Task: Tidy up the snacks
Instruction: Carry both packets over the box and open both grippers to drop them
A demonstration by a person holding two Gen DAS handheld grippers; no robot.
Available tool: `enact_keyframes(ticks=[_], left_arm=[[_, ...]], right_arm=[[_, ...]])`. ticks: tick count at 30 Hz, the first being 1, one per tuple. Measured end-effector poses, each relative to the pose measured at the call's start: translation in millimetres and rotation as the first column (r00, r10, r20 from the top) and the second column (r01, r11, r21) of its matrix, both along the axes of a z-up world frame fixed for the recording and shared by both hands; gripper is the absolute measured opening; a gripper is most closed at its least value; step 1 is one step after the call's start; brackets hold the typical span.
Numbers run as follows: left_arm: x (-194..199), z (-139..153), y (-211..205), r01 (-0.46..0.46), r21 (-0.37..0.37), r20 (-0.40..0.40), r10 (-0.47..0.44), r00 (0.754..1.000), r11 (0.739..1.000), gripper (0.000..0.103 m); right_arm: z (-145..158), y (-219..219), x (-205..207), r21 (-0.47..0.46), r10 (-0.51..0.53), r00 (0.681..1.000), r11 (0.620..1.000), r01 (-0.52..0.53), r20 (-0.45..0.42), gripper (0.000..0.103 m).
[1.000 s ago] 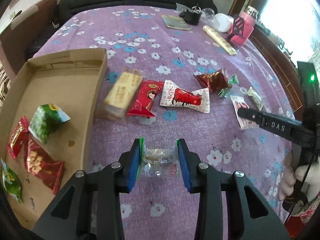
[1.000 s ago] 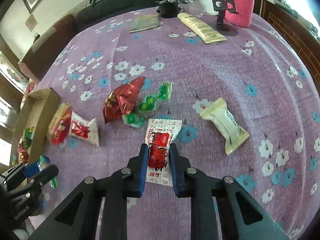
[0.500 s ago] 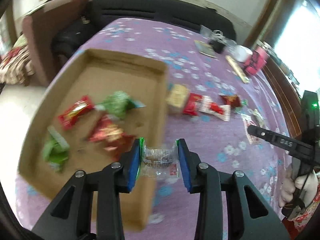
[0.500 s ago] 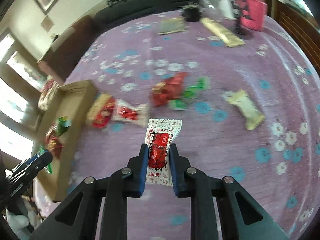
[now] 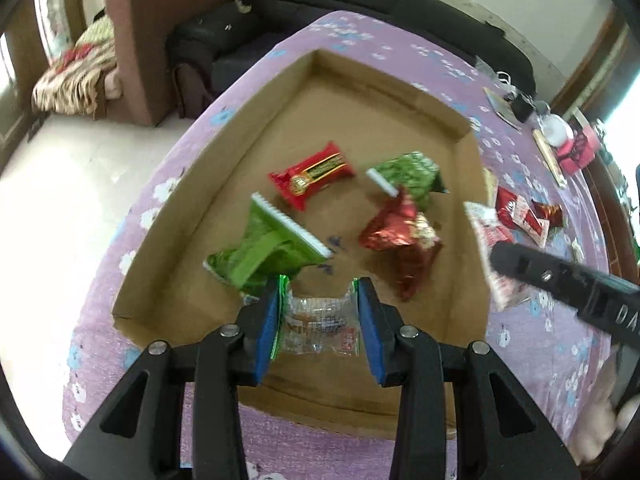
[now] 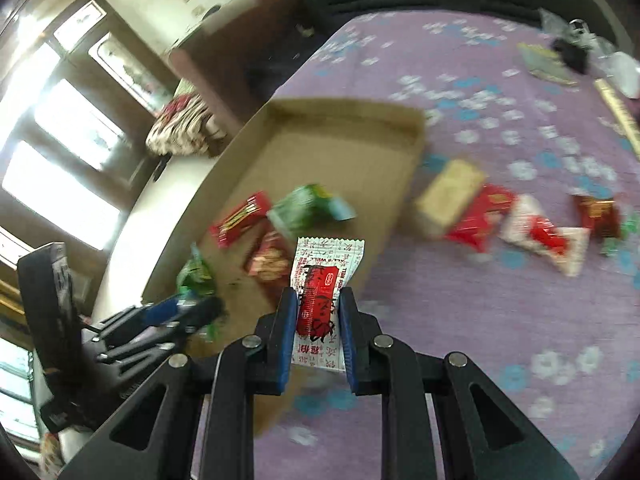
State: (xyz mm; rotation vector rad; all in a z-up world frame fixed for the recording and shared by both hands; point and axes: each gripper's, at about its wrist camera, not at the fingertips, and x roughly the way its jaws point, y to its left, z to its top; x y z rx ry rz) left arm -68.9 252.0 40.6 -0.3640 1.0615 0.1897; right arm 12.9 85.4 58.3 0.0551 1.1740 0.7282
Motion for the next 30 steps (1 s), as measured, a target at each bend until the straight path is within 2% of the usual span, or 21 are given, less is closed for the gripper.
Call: enact_keyframes(ticks=[5,11,13,17,22,30], left_arm=[[-6,7,11,-0.011,-0.044,0.052,0.013,0.999,0.999,0.042],[-15,34,25,-0.012,0.006,0.114,0.011,0.993,1.000,0.047],[-16,40,29,-0.011,0.020,0.126,0.009,0.992,1.000,0.054],[-13,46,30,0.001,0.008,0.140,-0.002,0.990,1.000,0.056],[-5,53,16,0.052,-0.021,0.163,-0.047,0.985,0.998,0.057],[12,57,-39,0.170,-0.016,0.175,-0.165,0.971,0.985,0.057]], right_arm=[[-14,27,-9,-0.060,0.027,1.000,0.998,-0.028,-0.010,0.019],[-23,51,-16,-0.089,0.068,0.997,0.994,-0.070,-0.030,0.022],[-22,56,-19,-0.100,0.073,0.997,0.992,-0.074,-0.018,0.023],[-11,56,-23,-0.091,0.069,0.998,0.994,-0.067,0.014,0.024],[-4,26,-22,-0.058,-0.012,1.000,0.998,0.013,0.022,0.026],[-12,-76,-23,-0.058,-0.208,0.978,0.976,0.209,0.018,0.026]])
